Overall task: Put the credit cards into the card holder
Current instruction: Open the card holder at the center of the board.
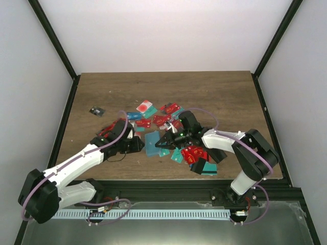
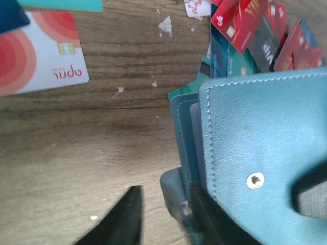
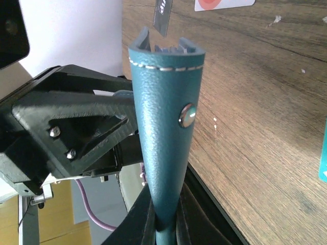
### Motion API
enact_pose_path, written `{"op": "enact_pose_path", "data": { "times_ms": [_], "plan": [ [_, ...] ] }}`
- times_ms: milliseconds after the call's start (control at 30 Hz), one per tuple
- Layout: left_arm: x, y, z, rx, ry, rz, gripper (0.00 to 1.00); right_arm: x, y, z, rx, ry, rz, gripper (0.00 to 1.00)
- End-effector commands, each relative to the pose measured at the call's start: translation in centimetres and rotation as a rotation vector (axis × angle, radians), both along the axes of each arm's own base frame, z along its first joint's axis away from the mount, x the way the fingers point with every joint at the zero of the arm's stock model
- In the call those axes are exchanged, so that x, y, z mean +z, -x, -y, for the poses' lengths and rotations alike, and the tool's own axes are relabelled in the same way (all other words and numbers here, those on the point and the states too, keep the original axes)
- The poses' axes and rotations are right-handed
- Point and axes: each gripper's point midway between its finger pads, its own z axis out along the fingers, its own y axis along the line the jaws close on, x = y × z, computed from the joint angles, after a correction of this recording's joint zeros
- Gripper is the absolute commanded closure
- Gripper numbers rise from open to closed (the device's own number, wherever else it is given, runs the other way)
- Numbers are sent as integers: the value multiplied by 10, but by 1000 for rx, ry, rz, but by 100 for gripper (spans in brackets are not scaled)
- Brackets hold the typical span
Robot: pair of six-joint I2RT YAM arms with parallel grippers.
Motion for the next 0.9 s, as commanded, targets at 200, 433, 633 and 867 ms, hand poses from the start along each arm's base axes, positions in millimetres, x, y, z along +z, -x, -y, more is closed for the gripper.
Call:
{"op": "enact_pose_path", "data": {
  "times_ms": [200, 433, 633, 867],
  "plan": [
    [18, -12, -12, 46, -39, 76, 96, -7, 4, -12, 50, -37, -21, 95],
    [33, 1, -28, -9, -144, 63, 96, -51, 14, -27, 90, 121, -67, 58],
    [33, 8, -25, -86, -155, 51, 96, -56, 11, -29, 90, 169, -45, 43],
    [35, 9, -9, -119, -87, 24, 96, -40, 11, -25, 84, 165, 9, 38]
  ]
}}
